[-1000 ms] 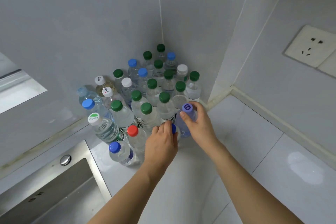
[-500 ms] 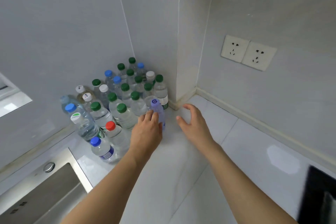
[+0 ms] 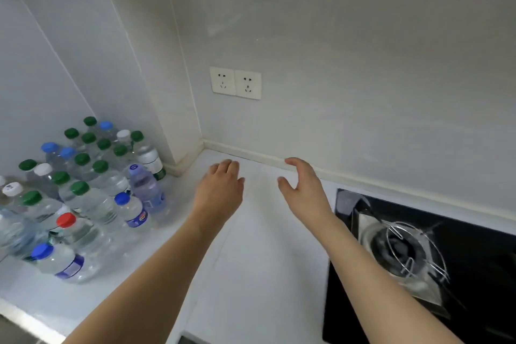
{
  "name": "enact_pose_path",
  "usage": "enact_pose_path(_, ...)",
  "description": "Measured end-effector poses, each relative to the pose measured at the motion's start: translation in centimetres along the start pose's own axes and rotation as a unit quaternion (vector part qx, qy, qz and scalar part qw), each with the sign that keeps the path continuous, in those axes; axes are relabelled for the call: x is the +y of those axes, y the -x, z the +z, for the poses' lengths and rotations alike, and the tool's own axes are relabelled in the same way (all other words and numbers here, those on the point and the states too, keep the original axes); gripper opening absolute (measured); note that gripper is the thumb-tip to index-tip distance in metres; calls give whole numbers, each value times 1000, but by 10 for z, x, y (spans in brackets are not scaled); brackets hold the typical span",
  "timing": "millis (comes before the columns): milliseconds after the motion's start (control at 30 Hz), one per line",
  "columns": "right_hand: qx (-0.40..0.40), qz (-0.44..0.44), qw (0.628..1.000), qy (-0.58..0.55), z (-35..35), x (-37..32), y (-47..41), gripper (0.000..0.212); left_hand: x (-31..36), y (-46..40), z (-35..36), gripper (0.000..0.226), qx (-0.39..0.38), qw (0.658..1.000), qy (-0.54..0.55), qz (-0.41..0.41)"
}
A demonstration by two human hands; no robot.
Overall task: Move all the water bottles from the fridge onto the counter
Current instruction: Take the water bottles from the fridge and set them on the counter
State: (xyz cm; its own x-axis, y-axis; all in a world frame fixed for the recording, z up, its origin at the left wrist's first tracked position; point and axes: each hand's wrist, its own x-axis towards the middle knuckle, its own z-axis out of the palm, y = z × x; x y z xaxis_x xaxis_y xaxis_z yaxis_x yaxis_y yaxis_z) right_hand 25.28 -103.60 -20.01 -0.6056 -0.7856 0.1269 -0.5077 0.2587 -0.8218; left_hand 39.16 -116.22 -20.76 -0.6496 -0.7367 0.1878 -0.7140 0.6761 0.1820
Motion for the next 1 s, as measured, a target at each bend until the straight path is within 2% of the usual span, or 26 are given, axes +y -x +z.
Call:
enact_pose_path(233, 103, 67, 992, 16, -108, 47, 72, 47, 129, 21, 6, 44, -6, 994, 31, 107)
enact_pose_path(500, 225, 161, 961, 24, -209, 86, 165, 49, 258, 51, 17, 44, -29, 960, 68, 270)
enact_pose_path(1000, 393, 273, 876, 58, -248, 93, 267, 51, 356, 81, 28, 46, -94, 873, 131, 461)
